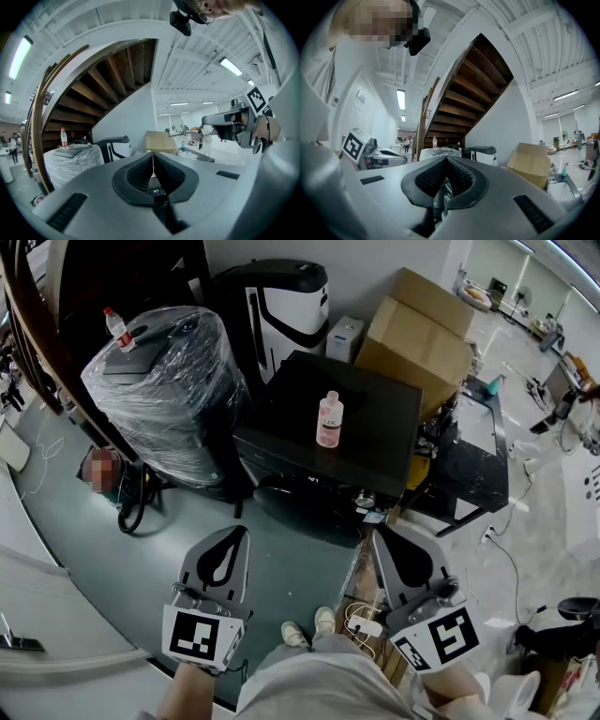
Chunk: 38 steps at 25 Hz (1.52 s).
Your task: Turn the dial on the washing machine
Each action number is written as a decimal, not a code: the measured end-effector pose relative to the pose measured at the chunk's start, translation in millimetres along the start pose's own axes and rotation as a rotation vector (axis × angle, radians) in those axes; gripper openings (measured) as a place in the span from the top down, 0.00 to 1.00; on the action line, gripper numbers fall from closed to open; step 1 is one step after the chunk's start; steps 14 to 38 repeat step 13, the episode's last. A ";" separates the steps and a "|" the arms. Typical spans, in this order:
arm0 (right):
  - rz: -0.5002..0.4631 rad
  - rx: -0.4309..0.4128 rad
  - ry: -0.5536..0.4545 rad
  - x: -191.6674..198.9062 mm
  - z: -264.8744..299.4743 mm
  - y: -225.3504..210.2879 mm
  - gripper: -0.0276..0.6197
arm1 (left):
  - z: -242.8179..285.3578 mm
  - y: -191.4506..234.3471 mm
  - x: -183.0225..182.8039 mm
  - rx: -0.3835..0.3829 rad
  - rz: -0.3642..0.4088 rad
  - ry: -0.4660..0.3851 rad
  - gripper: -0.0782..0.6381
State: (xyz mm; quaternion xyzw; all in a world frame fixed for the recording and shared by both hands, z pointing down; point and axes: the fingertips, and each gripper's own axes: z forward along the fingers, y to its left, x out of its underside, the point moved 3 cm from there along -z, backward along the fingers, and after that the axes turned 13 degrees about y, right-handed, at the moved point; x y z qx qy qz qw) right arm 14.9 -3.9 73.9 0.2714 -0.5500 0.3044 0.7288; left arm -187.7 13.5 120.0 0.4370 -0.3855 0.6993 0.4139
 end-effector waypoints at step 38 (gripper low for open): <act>0.021 -0.009 0.008 5.6 6.3 6.7 0.91 | -6.4 -2.5 -4.9 0.003 -0.043 -0.018 0.86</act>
